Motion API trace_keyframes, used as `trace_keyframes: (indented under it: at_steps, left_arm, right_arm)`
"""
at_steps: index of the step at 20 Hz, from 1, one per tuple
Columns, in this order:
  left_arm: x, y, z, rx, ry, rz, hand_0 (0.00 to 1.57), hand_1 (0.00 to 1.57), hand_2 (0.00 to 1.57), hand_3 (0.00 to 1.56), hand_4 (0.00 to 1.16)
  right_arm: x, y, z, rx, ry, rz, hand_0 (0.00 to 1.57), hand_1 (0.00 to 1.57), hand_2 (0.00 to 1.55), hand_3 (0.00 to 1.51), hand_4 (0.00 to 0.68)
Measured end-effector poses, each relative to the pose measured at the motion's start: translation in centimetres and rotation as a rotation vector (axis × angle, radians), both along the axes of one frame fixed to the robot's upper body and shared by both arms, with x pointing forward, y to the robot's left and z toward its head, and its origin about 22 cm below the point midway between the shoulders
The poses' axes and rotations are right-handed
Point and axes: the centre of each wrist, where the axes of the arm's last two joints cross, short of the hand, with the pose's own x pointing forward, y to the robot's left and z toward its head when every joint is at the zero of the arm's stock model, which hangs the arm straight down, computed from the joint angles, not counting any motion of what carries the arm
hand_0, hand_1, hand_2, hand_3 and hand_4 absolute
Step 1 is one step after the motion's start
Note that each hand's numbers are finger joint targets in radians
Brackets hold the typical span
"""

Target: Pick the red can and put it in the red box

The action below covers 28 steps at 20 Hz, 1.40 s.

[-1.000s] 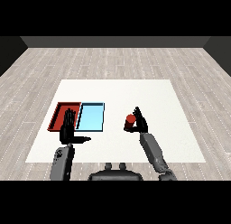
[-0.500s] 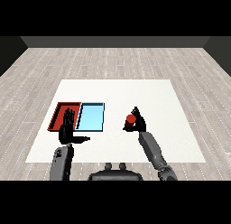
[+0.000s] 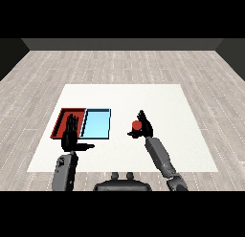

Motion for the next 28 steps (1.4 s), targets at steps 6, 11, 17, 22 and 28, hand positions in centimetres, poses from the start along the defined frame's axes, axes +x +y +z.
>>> trace_keyframes:
  at_steps: [6,11,17,22,28]
  left_arm:
    - [-0.2,-1.0,0.1,-0.005,0.004,0.001,0.0,0.0,0.0,0.0,0.0]
    - [-0.1,-0.6,0.3,-0.004,0.0,-0.005,0.0,0.0,0.0,0.0,0.0]
    - [-0.2,-0.2,0.7,-0.001,-0.009,0.006,0.0,0.0,0.0,0.0,0.0]
    - [-0.6,-0.6,0.6,-0.003,-0.005,0.001,0.0,0.0,0.0,0.0,0.0]
    - [-0.3,-0.4,0.4,-0.006,0.0,0.008,0.0,0.0,0.0,0.0,0.0]
  right_arm:
    - [0.6,0.8,-0.6,-0.021,0.03,0.004,0.0,0.0,0.0,0.0,0.0]
    - [0.5,0.5,-1.6,-0.05,0.055,-0.024,1.52,1.52,1.5,1.46,0.493]
    - [1.2,1.0,-1.3,-0.146,0.065,-0.084,1.54,1.54,1.47,1.42,0.575]
    - [1.1,1.8,-1.1,-0.21,0.067,-0.095,1.53,1.53,1.47,1.42,0.551]
    - [1.8,2.6,-0.9,-0.259,0.08,-0.099,1.55,1.55,1.47,1.41,0.552]
